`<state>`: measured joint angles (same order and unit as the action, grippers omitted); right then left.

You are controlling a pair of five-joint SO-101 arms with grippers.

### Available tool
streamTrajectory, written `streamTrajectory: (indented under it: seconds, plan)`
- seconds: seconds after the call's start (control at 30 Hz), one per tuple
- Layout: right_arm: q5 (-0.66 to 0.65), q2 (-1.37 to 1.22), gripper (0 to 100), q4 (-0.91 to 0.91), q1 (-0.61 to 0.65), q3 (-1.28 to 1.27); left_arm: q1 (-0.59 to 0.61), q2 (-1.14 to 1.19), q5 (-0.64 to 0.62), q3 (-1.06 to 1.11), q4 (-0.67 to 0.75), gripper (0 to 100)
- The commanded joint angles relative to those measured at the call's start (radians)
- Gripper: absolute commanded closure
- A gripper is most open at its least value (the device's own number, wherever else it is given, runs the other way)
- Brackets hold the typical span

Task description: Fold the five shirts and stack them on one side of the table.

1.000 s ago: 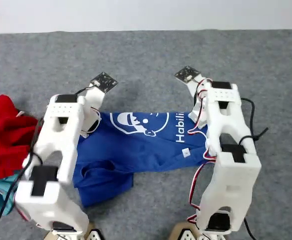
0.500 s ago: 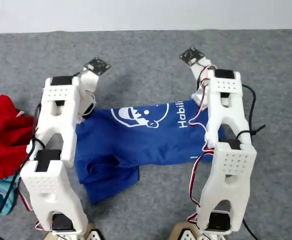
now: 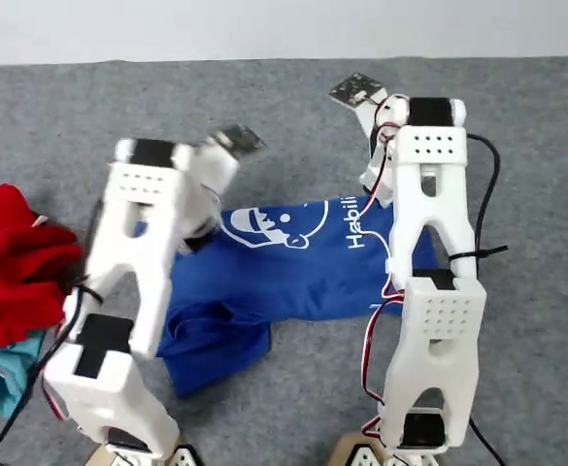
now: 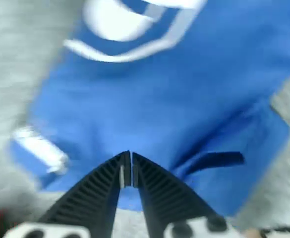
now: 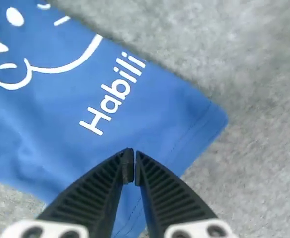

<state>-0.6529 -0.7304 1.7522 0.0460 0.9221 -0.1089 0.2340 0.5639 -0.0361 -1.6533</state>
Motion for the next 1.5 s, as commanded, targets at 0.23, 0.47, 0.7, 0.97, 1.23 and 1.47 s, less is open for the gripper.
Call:
streamTrajectory:
  seconds: [0.23,0.47,0.7,0.97,1.23,1.47]
  plan:
    - [0.037,0.131,98.8,0.044,-0.108,-0.044,-0.080,-0.028,0.005,0.302,0.147,99]
    - [0.037,0.205,98.8,0.044,-0.157,-0.132,-0.204,0.018,0.005,0.444,0.075,99]
    - [0.035,0.214,98.8,0.042,-0.176,-0.132,-0.344,-0.203,0.005,0.570,-0.021,99]
    - [0.037,0.217,98.8,0.044,-0.174,-0.132,-0.242,-0.450,0.003,0.539,-0.054,99]
    - [0.043,0.269,98.8,0.047,-0.166,-0.135,-0.068,-0.539,-0.043,0.397,-0.044,99]
    - [0.149,0.415,98.8,0.039,-0.160,-0.371,0.084,-0.723,-0.235,0.351,-0.048,99]
